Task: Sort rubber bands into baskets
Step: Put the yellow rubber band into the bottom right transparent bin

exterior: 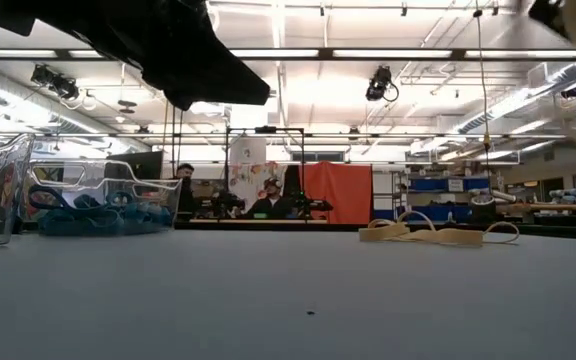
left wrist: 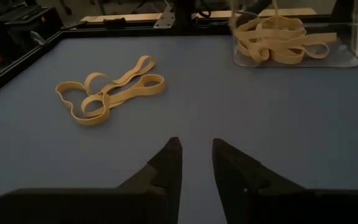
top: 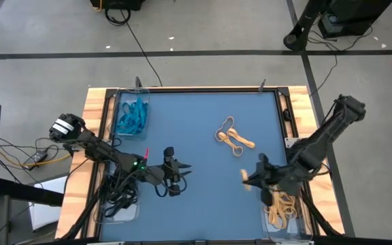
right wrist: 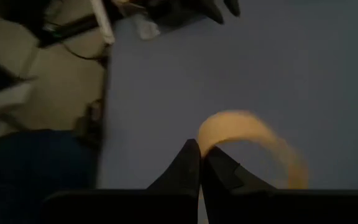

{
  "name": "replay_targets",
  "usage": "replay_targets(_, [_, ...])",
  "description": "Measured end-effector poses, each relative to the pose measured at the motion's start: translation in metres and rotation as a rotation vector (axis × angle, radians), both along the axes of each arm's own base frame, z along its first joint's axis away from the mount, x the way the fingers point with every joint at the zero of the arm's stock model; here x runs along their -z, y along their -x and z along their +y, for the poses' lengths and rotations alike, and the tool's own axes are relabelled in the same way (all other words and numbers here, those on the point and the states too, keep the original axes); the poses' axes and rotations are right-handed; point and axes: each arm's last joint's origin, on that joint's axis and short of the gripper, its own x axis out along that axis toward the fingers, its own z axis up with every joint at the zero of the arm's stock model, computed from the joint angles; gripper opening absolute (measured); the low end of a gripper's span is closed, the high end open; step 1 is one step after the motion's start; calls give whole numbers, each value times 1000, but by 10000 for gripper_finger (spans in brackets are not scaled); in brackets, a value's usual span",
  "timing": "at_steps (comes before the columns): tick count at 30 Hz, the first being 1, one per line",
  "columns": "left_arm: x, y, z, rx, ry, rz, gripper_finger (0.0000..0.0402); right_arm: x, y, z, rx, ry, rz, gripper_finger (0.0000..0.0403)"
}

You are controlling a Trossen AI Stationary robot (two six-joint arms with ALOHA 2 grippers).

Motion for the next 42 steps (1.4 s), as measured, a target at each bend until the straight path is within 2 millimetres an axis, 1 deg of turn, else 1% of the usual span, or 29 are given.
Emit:
replay_targets(5, [0, 0, 0, -2, 5, -1, 94, -25, 32, -6, -55, -112, -68, 11])
replay_targets(9, [0, 0, 0, -3, 6, -2, 94, -38, 55, -12, -124, -234, -73, 11])
replay_targets(12, [0, 0, 0, -3, 6, -2, 94, -39, 71, -15, -181, -314, 6, 11])
replay_targets(18, [0, 0, 0, -3, 7, -2, 94, -27, 91, -19, -198, -351, 224, 11])
replay_targets(23, [0, 0, 0, -3, 7, -1, 94, -16, 100, -16, -136, -367, 388, 11])
replay_targets(28, [0, -1, 1, -8, 7, -1, 94, -4, 101, -10, -38, -339, 497, 12])
replay_targets(31, [0, -1, 3, -14, 7, -1, 94, 5, 100, -3, 13, -322, 579, 20])
replay_targets(36, [0, -2, 6, -23, 5, -1, 94, 18, 98, 7, 98, -310, 711, 56])
replay_targets(39, [0, -3, 8, -24, -13, 1, 94, 22, 97, 11, 132, -307, 732, 83])
replay_targets(42, [-1, -5, 12, -37, -12, -7, 94, 23, 95, 16, 141, -340, 720, 109])
